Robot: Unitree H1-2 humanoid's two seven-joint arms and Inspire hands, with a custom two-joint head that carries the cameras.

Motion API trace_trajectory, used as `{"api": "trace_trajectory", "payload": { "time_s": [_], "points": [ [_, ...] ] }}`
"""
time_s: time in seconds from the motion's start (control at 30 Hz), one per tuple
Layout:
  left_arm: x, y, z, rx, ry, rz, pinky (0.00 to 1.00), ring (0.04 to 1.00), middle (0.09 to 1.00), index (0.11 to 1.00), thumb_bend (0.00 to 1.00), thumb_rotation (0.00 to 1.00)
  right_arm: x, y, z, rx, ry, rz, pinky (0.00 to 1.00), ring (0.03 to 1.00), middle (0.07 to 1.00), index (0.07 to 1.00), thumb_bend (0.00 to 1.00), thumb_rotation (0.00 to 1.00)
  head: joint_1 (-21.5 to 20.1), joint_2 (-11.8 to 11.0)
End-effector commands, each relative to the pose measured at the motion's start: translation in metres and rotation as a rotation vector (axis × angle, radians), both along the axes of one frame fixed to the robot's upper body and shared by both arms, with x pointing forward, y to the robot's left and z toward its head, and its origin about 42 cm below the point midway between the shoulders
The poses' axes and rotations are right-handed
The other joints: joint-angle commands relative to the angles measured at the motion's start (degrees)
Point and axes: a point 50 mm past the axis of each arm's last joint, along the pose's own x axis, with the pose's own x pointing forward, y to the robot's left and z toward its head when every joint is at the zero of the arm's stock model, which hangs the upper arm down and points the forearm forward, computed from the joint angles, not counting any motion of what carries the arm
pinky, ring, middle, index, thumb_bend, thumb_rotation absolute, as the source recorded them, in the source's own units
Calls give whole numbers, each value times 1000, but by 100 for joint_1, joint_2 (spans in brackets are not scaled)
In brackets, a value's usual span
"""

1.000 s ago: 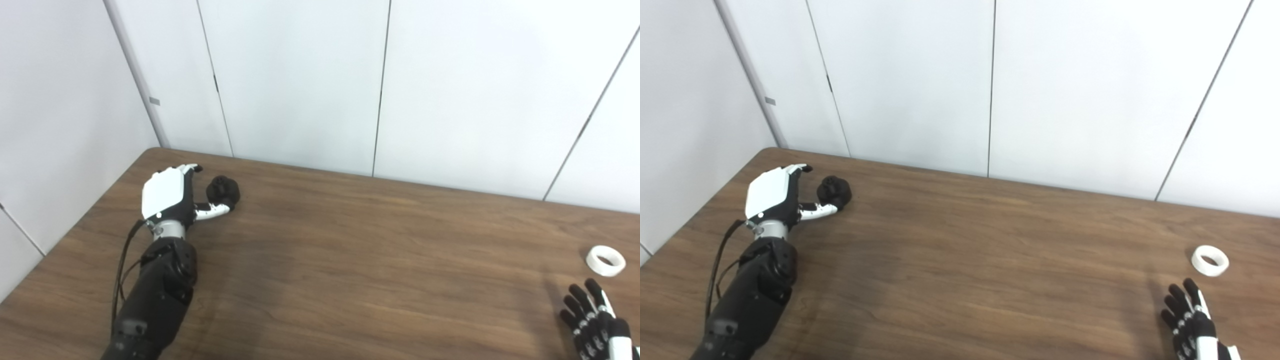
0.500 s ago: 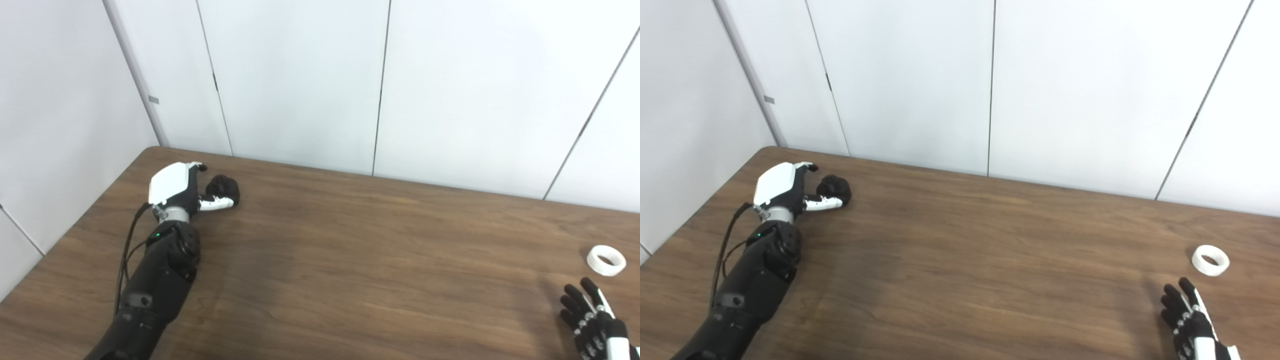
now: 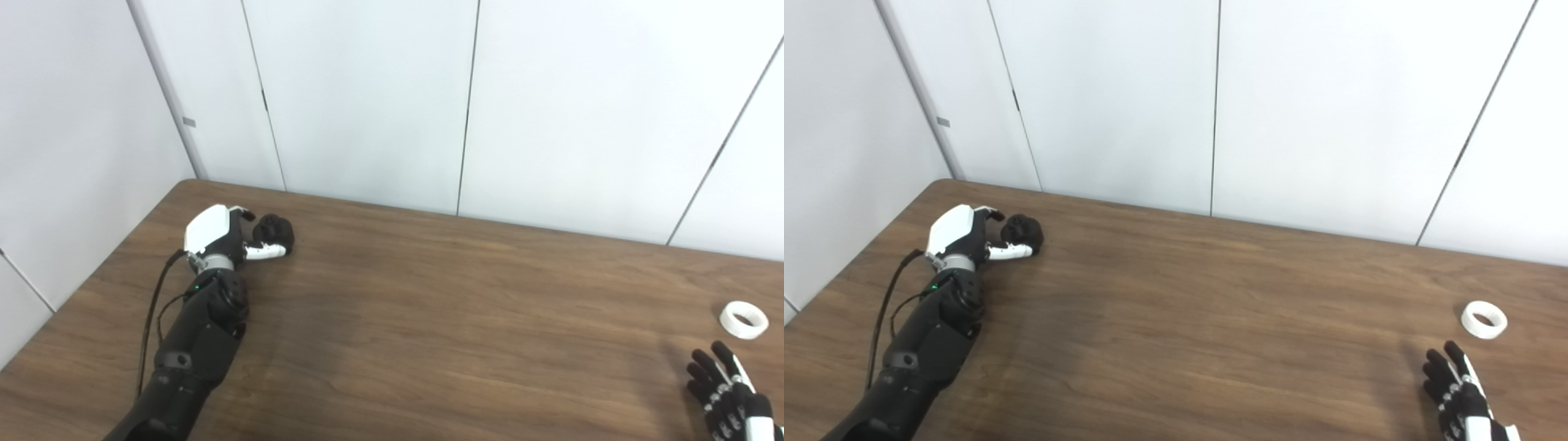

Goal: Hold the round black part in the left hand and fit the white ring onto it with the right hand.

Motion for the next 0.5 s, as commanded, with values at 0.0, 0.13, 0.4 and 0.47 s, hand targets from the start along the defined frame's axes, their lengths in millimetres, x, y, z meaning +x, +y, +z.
{"api": "trace_trajectory", "payload": {
  "time_s": [0.0, 0.13, 0.4, 0.47],
  "points": [
    [16, 7, 35, 62, -81, 15, 959, 920, 865, 756, 933, 350, -4, -5, 1, -22, 6, -3, 928, 925, 921, 954, 660, 1000, 2, 1],
    [19, 7, 34, 67, -71, 15, 951, 918, 862, 746, 935, 347, -4, -6, 0, -29, 12, -2, 925, 929, 924, 959, 675, 1000, 2, 1],
    [23, 2, 31, 49, -62, 12, 964, 919, 863, 736, 938, 362, -4, -6, 0, -24, 5, 2, 933, 931, 926, 957, 666, 1000, -13, 8],
    [24, 1, 30, 37, -67, 13, 969, 921, 861, 732, 938, 353, -4, -7, 0, -24, 4, 3, 928, 928, 927, 957, 665, 1000, -20, 8]
  ]
}}
